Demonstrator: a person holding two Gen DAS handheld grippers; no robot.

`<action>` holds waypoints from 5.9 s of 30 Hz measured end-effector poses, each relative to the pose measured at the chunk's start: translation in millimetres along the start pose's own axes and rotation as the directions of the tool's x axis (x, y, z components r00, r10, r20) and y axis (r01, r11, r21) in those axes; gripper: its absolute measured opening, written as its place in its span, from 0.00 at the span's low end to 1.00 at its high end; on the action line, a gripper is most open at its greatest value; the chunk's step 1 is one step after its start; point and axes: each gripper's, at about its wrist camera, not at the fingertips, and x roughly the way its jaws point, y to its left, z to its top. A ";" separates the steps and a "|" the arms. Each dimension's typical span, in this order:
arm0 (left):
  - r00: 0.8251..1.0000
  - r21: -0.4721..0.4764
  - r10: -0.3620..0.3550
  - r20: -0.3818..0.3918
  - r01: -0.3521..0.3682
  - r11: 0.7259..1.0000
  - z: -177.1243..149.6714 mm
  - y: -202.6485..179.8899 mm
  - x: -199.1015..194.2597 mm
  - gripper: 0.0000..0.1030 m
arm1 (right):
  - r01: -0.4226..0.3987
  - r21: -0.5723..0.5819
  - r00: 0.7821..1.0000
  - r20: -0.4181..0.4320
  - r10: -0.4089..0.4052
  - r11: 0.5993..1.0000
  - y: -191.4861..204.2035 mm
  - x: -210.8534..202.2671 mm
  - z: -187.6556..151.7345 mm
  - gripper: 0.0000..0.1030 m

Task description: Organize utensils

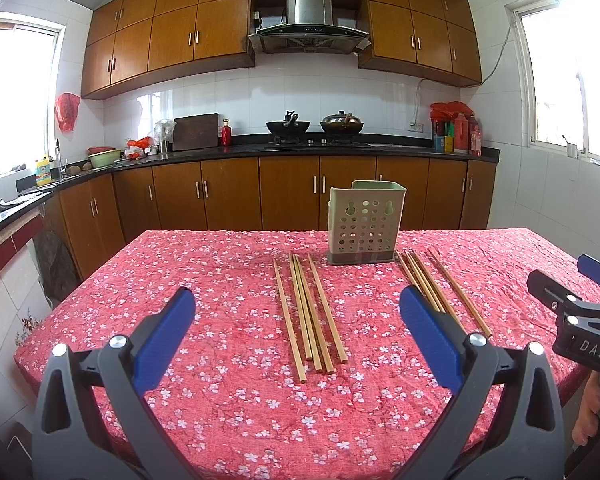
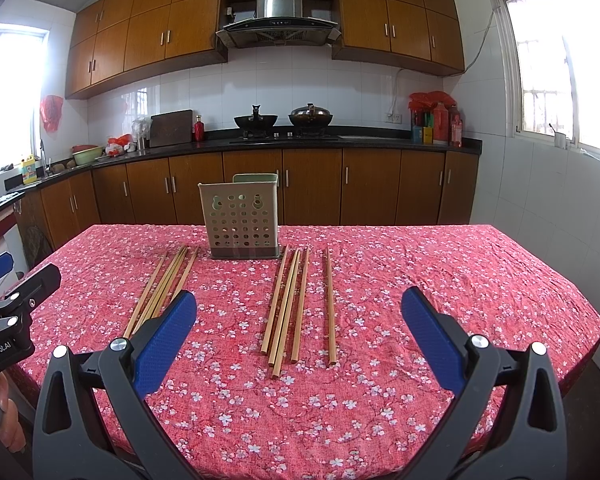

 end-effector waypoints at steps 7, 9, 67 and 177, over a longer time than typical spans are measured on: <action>1.000 0.000 0.000 -0.002 0.000 1.000 2.5 1.6 0.6 0.96 | 0.000 0.000 1.000 0.000 0.000 1.000 0.0 0.0 -0.1 0.98; 1.000 0.000 0.000 -0.002 0.000 1.000 3.3 2.4 0.9 0.96 | 0.000 0.000 1.000 0.000 0.000 1.000 0.1 -0.2 -0.1 0.98; 0.946 -0.102 0.046 -0.320 -0.083 0.991 -15.1 26.2 79.7 0.96 | 0.091 0.099 0.953 -0.296 -0.058 0.991 -33.2 94.0 -6.9 0.88; 0.966 -0.111 -0.258 0.019 0.259 0.959 217.0 -22.1 205.7 0.07 | -0.191 0.110 0.977 0.116 0.178 0.976 -13.9 183.8 176.4 0.08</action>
